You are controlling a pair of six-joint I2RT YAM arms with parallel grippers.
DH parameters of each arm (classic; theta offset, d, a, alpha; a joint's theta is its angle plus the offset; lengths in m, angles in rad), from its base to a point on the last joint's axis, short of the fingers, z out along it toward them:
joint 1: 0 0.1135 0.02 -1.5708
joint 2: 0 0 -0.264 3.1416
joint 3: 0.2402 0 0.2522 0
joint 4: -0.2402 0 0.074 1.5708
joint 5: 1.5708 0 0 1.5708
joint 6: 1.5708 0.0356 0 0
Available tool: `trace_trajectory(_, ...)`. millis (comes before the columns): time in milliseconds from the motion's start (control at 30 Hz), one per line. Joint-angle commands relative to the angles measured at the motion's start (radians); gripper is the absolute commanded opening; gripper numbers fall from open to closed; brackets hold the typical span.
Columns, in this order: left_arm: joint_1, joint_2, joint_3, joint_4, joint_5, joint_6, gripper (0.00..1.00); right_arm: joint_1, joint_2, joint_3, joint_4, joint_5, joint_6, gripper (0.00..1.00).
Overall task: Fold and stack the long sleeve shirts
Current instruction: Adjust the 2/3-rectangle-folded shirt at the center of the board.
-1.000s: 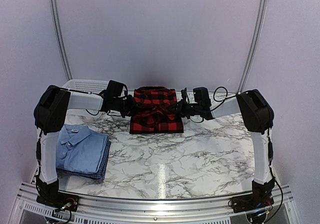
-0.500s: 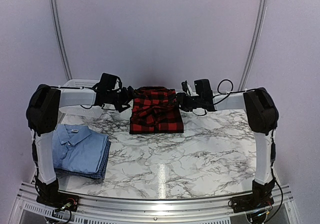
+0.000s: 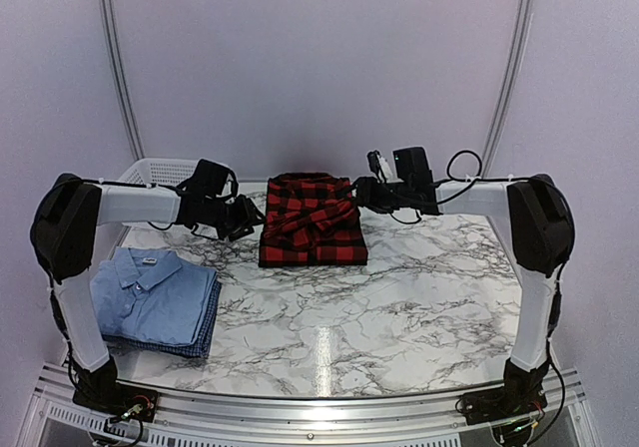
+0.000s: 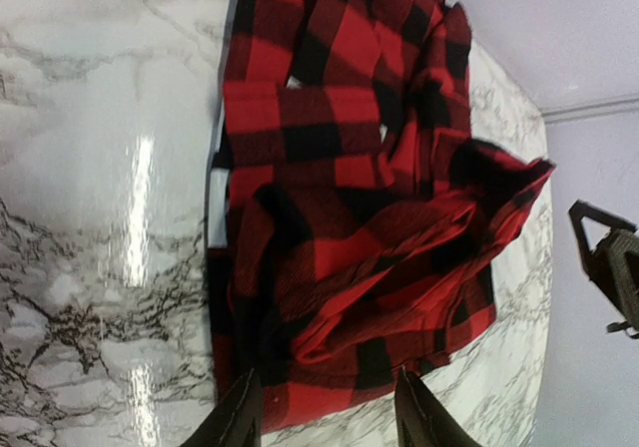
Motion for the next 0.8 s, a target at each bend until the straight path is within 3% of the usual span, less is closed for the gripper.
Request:
trace_trajectory(0, -0.051, -0.032, -0.058, -0.045, -0.038, 0.024, 0.43, 0.020, 0.003, -0.007, -0.033, 0.029, -0.039, 0.60)
trace_trajectory(167, -0.072, 0.005, -0.038, -0.049, -0.046, 0.024, 0.32, 0.061, 0.022, 0.005, -0.047, 0.067, -0.075, 0.50)
trace_trajectory(467, -0.089, 0.145, 0.106, -0.079, -0.043, 0.023, 0.26, 0.114, 0.073, 0.025, -0.118, 0.114, -0.125, 0.22)
trace_trajectory(767, -0.081, 0.254, 0.261, -0.107, -0.073, 0.038, 0.25, 0.122, 0.157, 0.108, -0.150, 0.123, -0.150, 0.19)
